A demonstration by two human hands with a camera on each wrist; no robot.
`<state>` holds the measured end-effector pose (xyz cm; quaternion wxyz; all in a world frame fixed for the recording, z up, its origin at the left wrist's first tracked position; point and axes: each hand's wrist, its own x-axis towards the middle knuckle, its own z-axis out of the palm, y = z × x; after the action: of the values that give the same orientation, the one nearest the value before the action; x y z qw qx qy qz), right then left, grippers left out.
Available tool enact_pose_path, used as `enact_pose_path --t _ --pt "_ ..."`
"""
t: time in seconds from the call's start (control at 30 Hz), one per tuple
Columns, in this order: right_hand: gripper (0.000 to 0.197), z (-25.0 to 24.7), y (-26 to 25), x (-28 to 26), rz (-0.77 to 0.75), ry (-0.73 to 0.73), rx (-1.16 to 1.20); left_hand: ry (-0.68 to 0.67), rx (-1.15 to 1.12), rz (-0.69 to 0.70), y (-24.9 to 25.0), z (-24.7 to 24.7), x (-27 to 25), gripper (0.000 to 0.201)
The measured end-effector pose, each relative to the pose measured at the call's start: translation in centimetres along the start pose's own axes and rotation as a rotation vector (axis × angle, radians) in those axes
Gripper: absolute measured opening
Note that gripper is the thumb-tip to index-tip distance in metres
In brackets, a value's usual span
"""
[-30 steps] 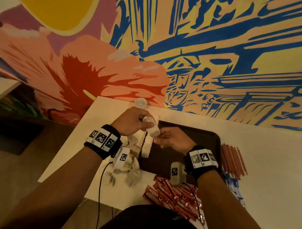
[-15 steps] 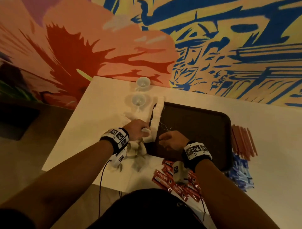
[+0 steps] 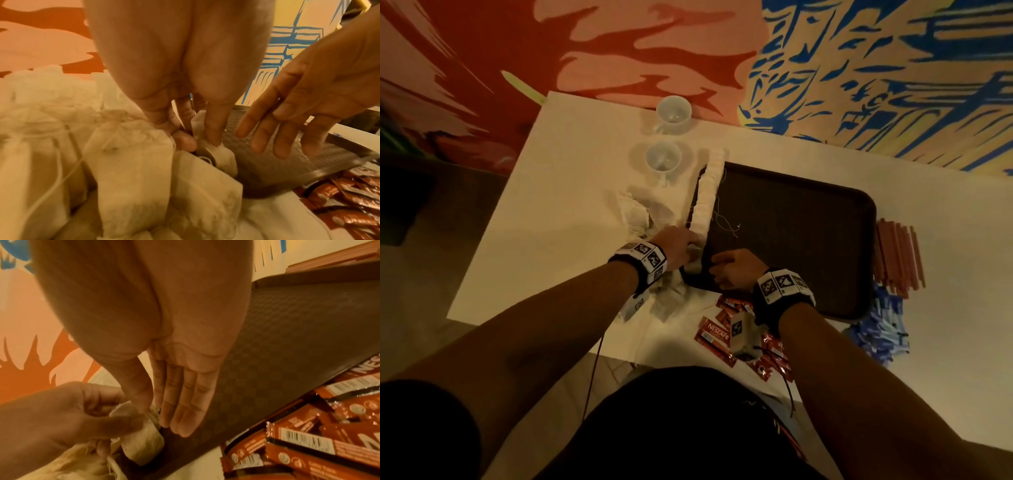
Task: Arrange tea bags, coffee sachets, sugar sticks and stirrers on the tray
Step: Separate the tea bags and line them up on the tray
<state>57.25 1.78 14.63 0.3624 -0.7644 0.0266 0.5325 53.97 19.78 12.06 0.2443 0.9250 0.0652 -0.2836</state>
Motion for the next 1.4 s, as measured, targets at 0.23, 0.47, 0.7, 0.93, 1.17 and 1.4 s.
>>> enact_pose_path --t 0.23,0.47,0.7,0.93,1.17,1.4 --pt "0.045 1.0 -0.5 1.1 0.034 -0.011 0.058 0.167 -0.101 -0.006 -0.3 -0.8 -0.9 0.03" --pt "0.034 2.2 -1.3 1.8 0.007 0.022 -0.007 0.331 -0.076 -0.015 -0.6 0.5 -2.5 0.028" --pt "0.03 3.0 -1.1 3.1 0.077 0.036 0.011 0.127 0.16 0.015 -0.7 2.2 -2.9 0.028" --pt "0.037 3.2 -0.7 3.2 0.013 0.061 0.0 0.149 0.087 0.088 -2.5 1.7 -3.7 0.027" --pt "0.037 2.0 -0.8 2.1 -0.006 0.088 -0.026 0.456 -0.192 0.029 -4.7 0.8 -7.4 0.017" --pt "0.033 3.1 -0.7 1.6 -0.107 0.062 -0.302 0.607 -0.389 -0.164 -8.1 3.2 -11.5 0.016"
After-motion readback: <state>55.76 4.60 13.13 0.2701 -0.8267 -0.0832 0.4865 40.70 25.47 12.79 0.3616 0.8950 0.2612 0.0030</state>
